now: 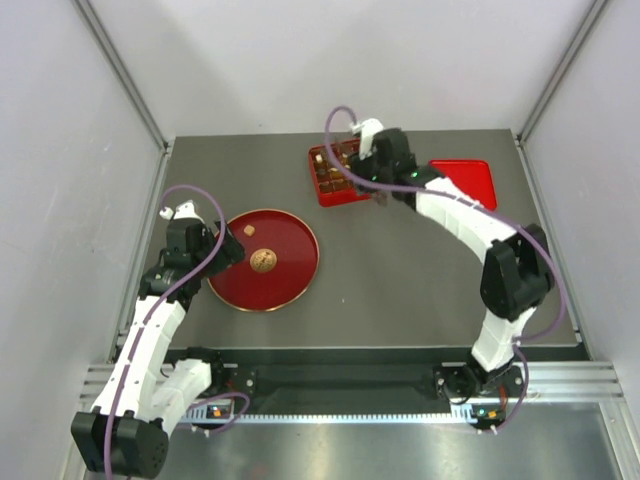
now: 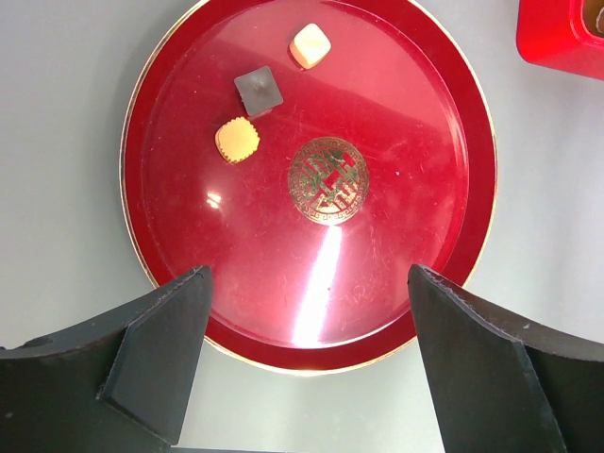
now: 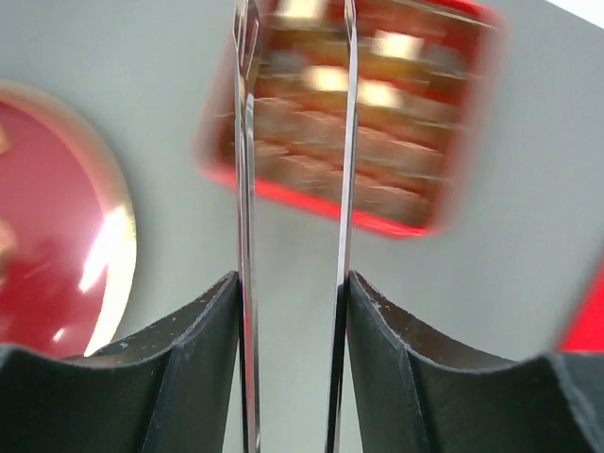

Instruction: Pack the chocolate

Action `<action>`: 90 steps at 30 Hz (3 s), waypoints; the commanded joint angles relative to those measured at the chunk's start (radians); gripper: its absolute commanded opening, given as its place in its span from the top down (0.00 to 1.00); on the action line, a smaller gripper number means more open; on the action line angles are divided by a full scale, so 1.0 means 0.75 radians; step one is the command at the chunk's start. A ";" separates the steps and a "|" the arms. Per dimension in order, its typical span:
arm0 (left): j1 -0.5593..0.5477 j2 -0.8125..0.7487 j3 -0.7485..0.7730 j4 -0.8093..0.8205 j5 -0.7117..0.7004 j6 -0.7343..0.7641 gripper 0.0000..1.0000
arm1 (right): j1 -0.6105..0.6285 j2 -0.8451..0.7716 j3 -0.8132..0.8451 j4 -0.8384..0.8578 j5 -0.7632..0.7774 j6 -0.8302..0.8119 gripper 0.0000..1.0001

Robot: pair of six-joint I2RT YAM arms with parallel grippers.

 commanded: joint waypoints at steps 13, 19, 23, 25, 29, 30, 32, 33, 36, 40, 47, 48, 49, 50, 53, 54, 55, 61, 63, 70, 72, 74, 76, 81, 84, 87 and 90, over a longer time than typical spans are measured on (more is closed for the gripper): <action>-0.004 -0.032 0.018 0.015 -0.001 0.000 0.11 | 0.635 -0.071 -0.338 0.379 -0.140 0.158 0.56; -0.004 -0.028 0.016 0.017 0.001 -0.002 0.11 | 0.747 0.002 -0.357 0.463 -0.157 0.236 0.57; -0.004 -0.034 0.016 0.019 0.001 -0.002 0.11 | 0.791 0.082 -0.318 0.465 -0.124 0.269 0.57; -0.004 -0.036 0.016 0.017 0.001 0.000 0.11 | 0.803 0.102 -0.312 0.473 -0.112 0.281 0.57; -0.004 -0.034 0.014 0.017 0.001 -0.002 0.11 | 0.823 0.154 -0.303 0.496 -0.049 0.322 0.57; -0.004 -0.036 0.014 0.019 0.001 -0.002 0.11 | 0.825 0.160 -0.301 0.500 -0.042 0.328 0.56; -0.006 -0.036 0.016 0.019 0.003 -0.002 0.11 | 0.836 0.176 -0.289 0.504 -0.022 0.336 0.55; -0.004 -0.036 0.014 0.017 0.003 -0.002 0.11 | 0.838 0.182 -0.283 0.502 -0.012 0.336 0.55; -0.004 -0.038 0.014 0.017 0.001 0.000 0.11 | 0.844 0.186 -0.279 0.504 0.015 0.350 0.55; -0.004 -0.038 0.014 0.017 0.003 0.000 0.11 | 0.844 0.199 -0.256 0.504 0.064 0.346 0.55; -0.004 -0.040 0.016 0.017 -0.003 0.000 0.11 | 0.844 0.268 -0.179 0.483 0.056 0.338 0.55; -0.004 -0.042 0.016 0.017 -0.001 -0.002 0.11 | 0.846 0.274 -0.172 0.483 0.058 0.338 0.55; -0.006 -0.042 0.016 0.015 -0.001 -0.002 0.11 | 0.844 0.282 -0.166 0.481 0.056 0.336 0.55; -0.004 -0.040 0.016 0.015 -0.001 -0.002 0.11 | 0.844 0.285 -0.166 0.481 0.060 0.338 0.57; -0.004 -0.040 0.018 0.015 -0.001 -0.002 0.11 | 0.844 0.270 -0.178 0.481 0.058 0.336 0.60; -0.004 -0.040 0.016 0.015 -0.003 -0.002 0.11 | 0.844 0.258 -0.189 0.481 0.056 0.336 0.61; -0.004 -0.038 0.016 0.017 -0.001 -0.002 0.11 | 0.844 0.230 -0.209 0.477 0.056 0.336 0.61; -0.004 -0.042 0.016 0.015 -0.001 -0.004 0.11 | 0.819 0.033 -0.373 0.481 0.035 0.363 0.64; -0.006 -0.040 0.016 0.015 -0.001 -0.004 0.11 | 0.799 -0.036 -0.412 0.491 0.027 0.369 0.65; -0.004 -0.044 0.020 0.013 -0.009 -0.004 0.11 | 0.631 -0.220 -0.516 0.485 -0.020 0.375 0.66; -0.004 -0.042 0.018 0.011 -0.007 -0.004 0.11 | 0.538 -0.249 -0.520 0.461 -0.020 0.351 0.66; -0.004 -0.042 0.020 0.011 -0.007 -0.002 0.11 | 0.478 -0.276 -0.506 0.424 -0.022 0.328 0.66; -0.004 -0.042 0.018 0.011 -0.009 -0.004 0.11 | 0.378 -0.286 -0.475 0.414 -0.026 0.293 0.66; -0.004 -0.040 0.020 0.011 -0.005 -0.002 0.11 | 0.194 -0.192 -0.324 0.287 -0.022 0.232 0.66; -0.006 -0.038 0.018 0.011 -0.005 -0.004 0.11 | 0.132 -0.125 -0.246 0.256 -0.032 0.218 0.66; -0.004 -0.030 0.020 0.013 -0.001 -0.006 0.11 | 0.099 -0.063 -0.195 0.248 -0.063 0.218 0.65; -0.004 -0.028 0.020 0.011 -0.003 -0.006 0.11 | 0.087 -0.010 -0.154 0.240 -0.079 0.218 0.65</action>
